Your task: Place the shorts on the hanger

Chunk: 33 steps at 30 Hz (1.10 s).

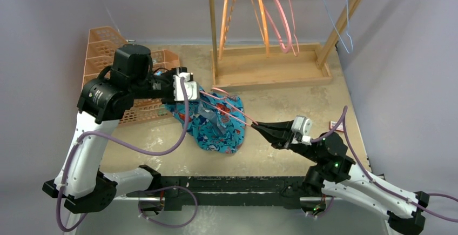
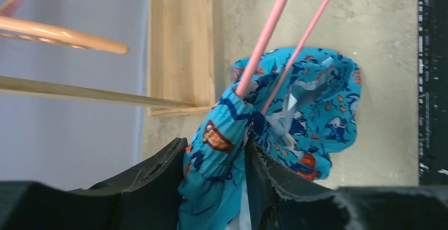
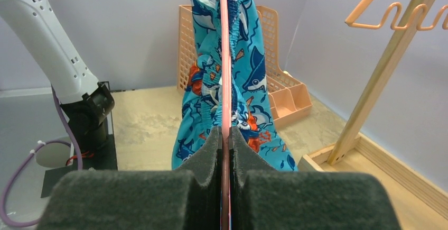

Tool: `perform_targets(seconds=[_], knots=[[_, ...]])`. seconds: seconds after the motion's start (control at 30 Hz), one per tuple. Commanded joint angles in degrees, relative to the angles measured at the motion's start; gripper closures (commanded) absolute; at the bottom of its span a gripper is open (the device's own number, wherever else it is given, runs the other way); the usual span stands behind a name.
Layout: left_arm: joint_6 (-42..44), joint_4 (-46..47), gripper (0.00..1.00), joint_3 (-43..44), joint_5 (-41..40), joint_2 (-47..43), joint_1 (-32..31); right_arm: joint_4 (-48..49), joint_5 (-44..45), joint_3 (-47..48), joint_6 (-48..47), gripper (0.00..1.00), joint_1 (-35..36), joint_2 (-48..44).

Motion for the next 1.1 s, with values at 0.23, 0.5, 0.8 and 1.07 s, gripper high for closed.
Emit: perform_targets(seconds=[0.23,0.5,0.8,1.07], knots=[[0.4,-2.3,0.87,3.5,14.2,2.2,-0.4,10.9,-2.9,2.3,-3.5,1.0,0.0,2.4],[-1.3,0.6,0.81,2.1,20.6,1.5,-0.4,10.4,-5.0,6.6,-7.7,1.0,0.0,5.9],[-1.2,-0.4,1.0,1.3,17.6,1.3,-0.5,9.3,0.0,6.9,-7.3,1.0,0.0,3.5],[-21.1,29.9,1.0,-14.0,6.2,-8.6,-0.5,-1.3,17.4,9.6,11.3,0.52,0.0,-0.2]])
